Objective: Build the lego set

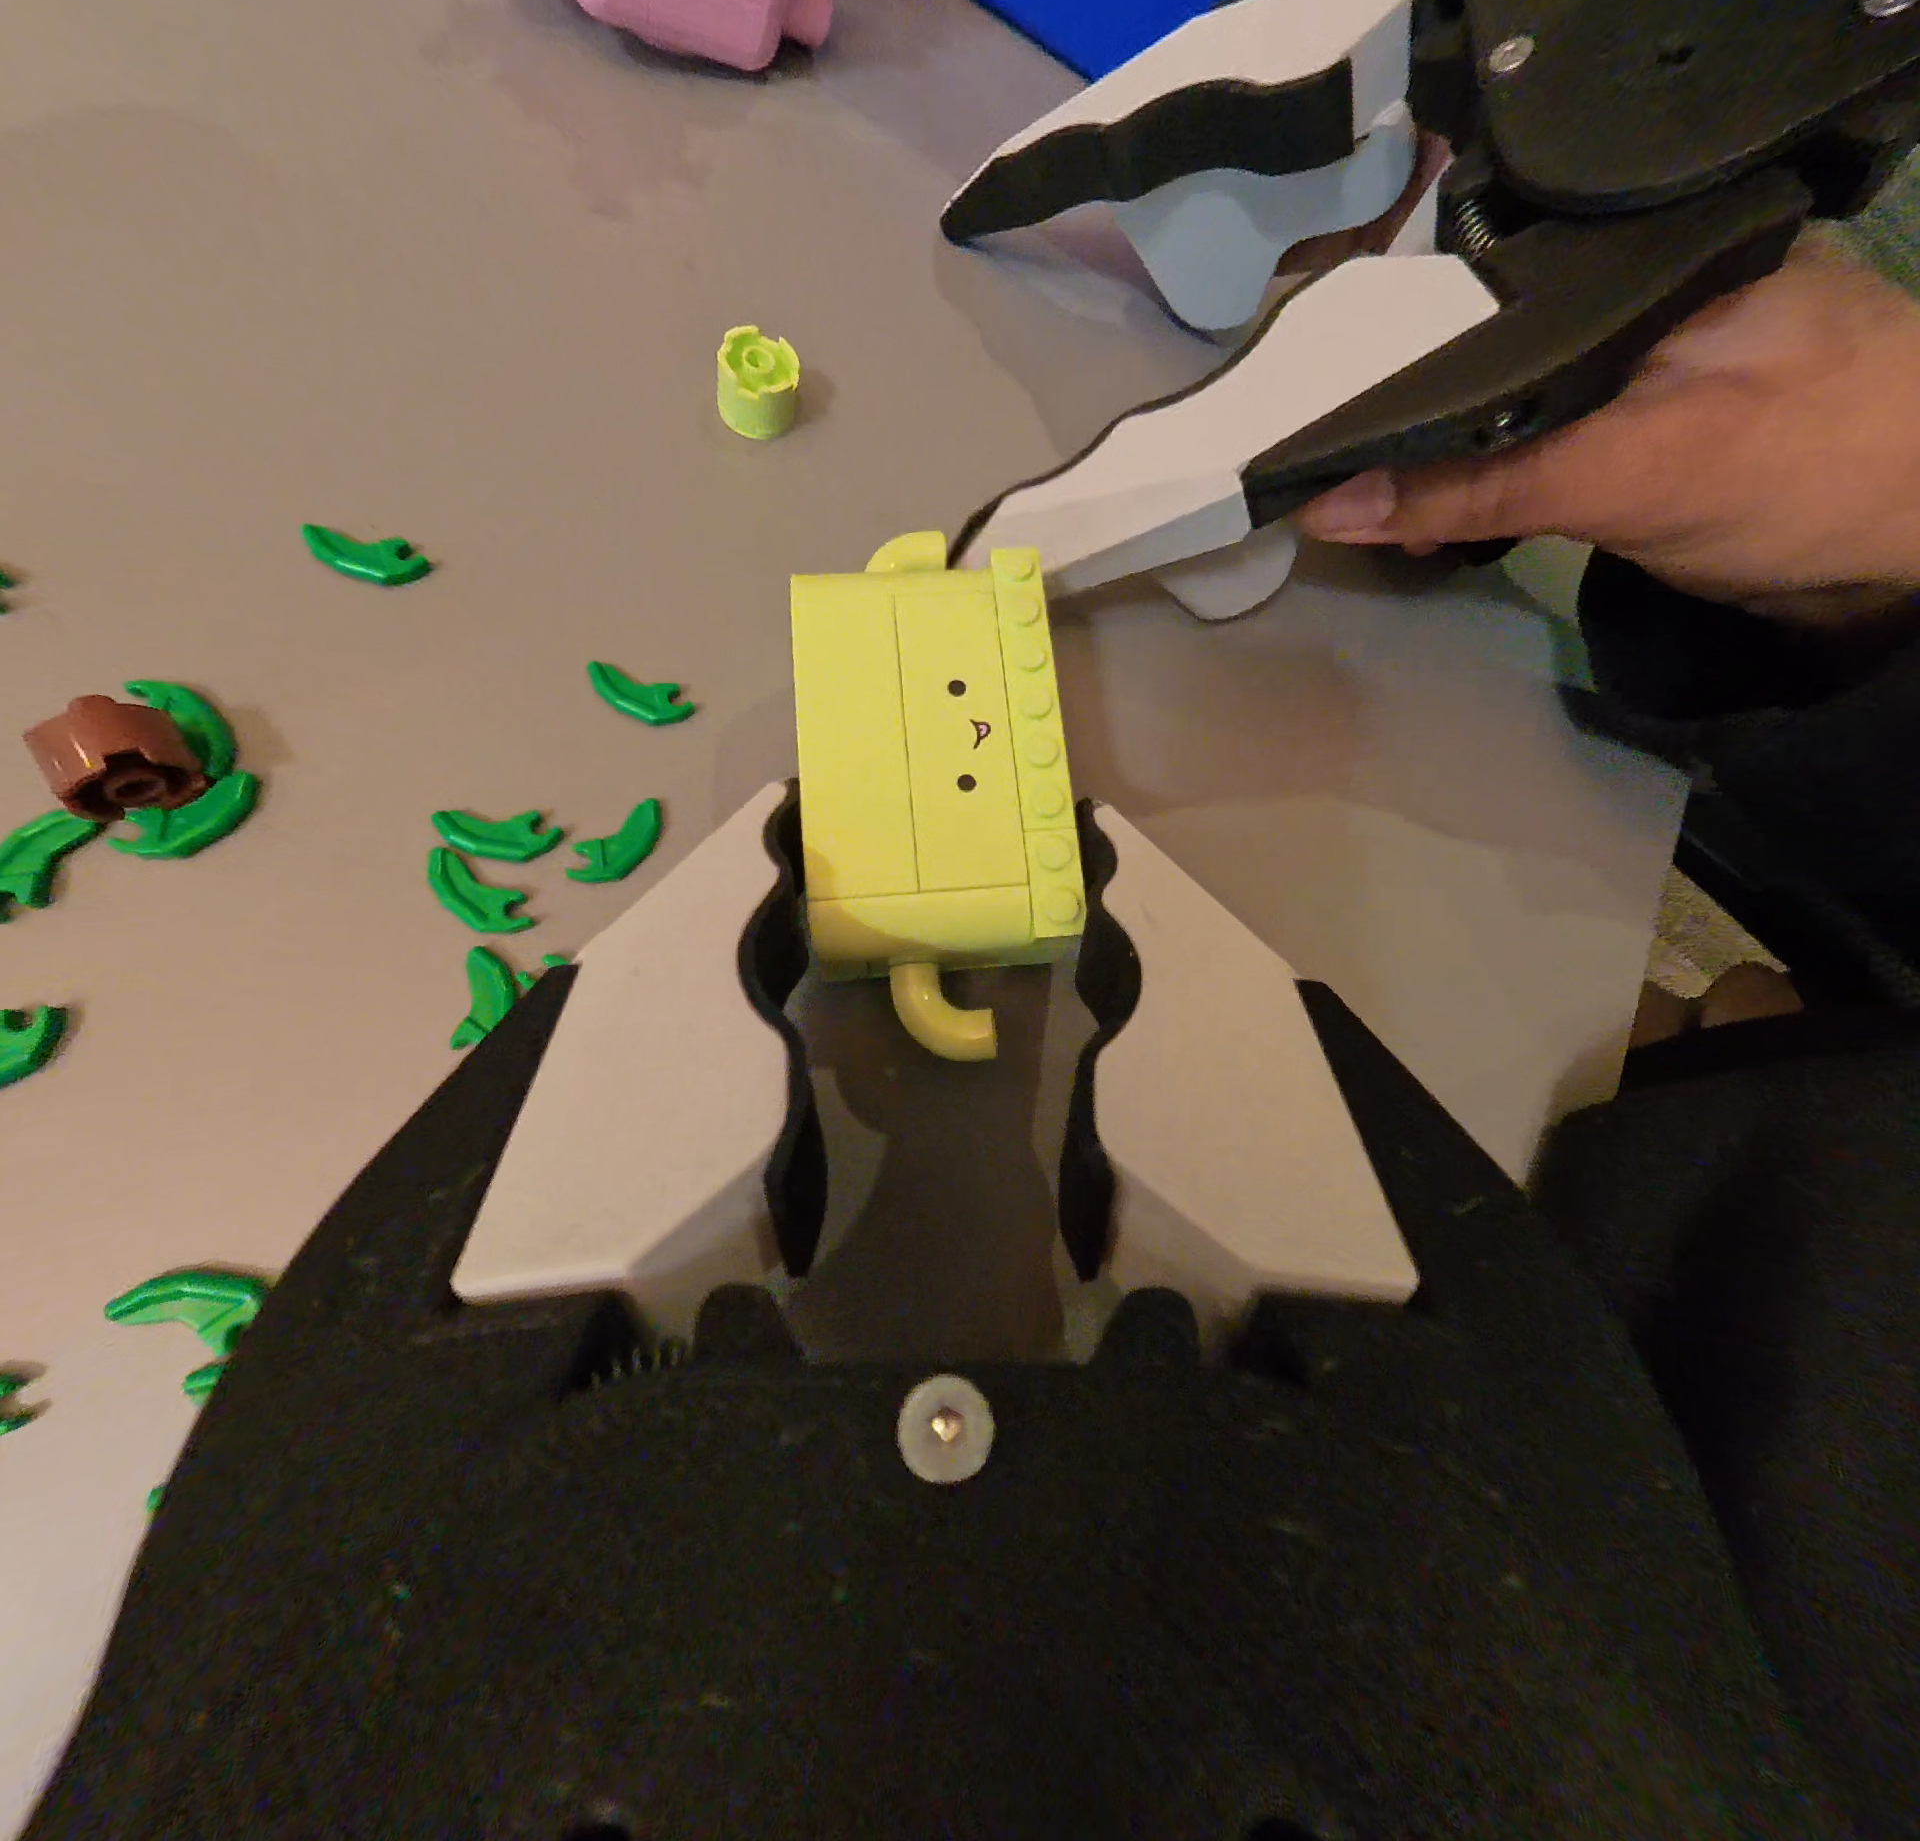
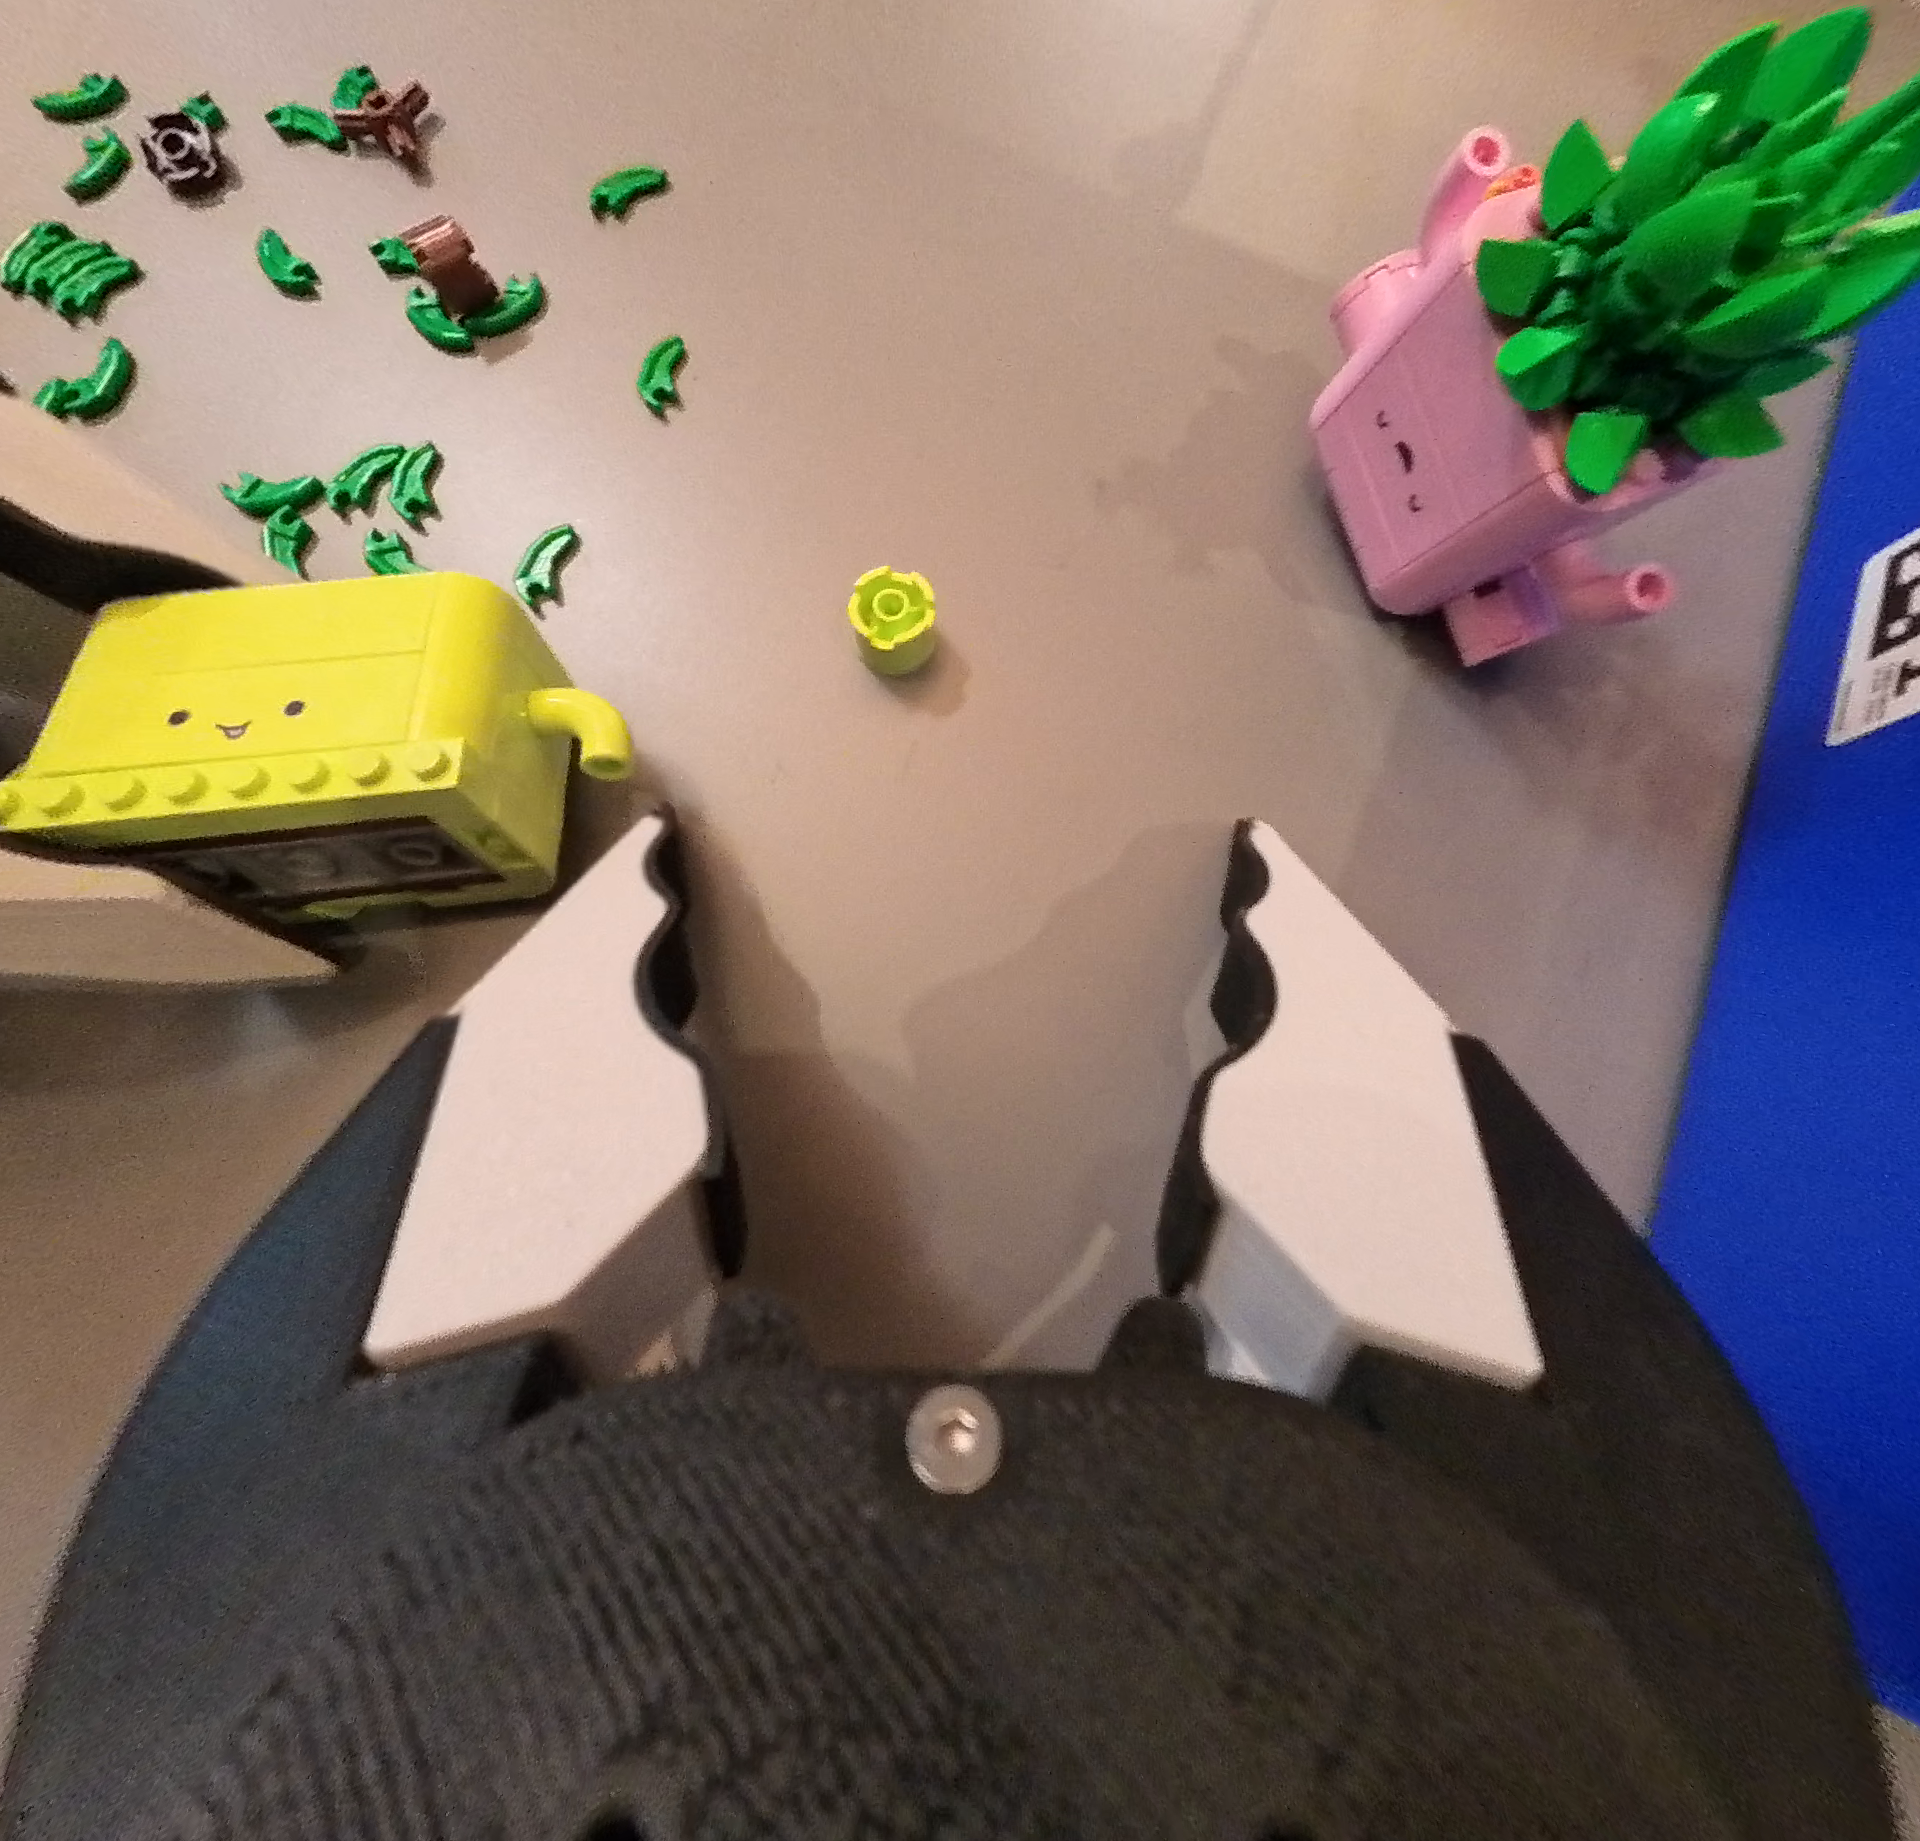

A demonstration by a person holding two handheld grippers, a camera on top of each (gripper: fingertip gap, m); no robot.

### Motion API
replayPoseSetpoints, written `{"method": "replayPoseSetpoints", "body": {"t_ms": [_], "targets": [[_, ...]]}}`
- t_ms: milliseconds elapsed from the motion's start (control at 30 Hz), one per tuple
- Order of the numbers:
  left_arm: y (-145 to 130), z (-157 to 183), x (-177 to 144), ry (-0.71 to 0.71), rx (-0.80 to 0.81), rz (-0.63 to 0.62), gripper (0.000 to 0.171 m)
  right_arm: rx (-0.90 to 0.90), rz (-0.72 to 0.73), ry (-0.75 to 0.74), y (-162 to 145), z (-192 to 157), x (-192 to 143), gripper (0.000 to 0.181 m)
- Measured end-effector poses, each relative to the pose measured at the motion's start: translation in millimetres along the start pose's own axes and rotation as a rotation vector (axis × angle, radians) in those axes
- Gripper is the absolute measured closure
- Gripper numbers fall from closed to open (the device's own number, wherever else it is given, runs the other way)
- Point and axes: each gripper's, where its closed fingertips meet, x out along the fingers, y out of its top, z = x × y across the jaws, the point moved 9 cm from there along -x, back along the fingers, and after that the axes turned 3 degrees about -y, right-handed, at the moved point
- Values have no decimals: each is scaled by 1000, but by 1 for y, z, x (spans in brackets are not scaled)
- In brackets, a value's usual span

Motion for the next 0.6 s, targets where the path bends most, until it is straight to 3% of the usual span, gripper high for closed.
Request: {"method": "replayPoseSetpoints", "body": {"t_ms": [33,67,100,200,367,600], "targets": [[0,0,0,-6,-10,4,123,7,10,2,0,1,-1,92],[1,-1,0,-11,-18,7,123,14,23,25,1,1,-3,117],[1,-1,0,-14,-22,9,123,21,29,64,1,0,-4,127],[1,-1,0,-10,-21,9,123,49,69,178,1,0,-9,132],[1,1,1,27,11,2,123,-23,319,259,3,-10,-39,133],[2,-6,-1,-136,-140,56,123,-230,345,174,-4,-38,-47,133]]}}
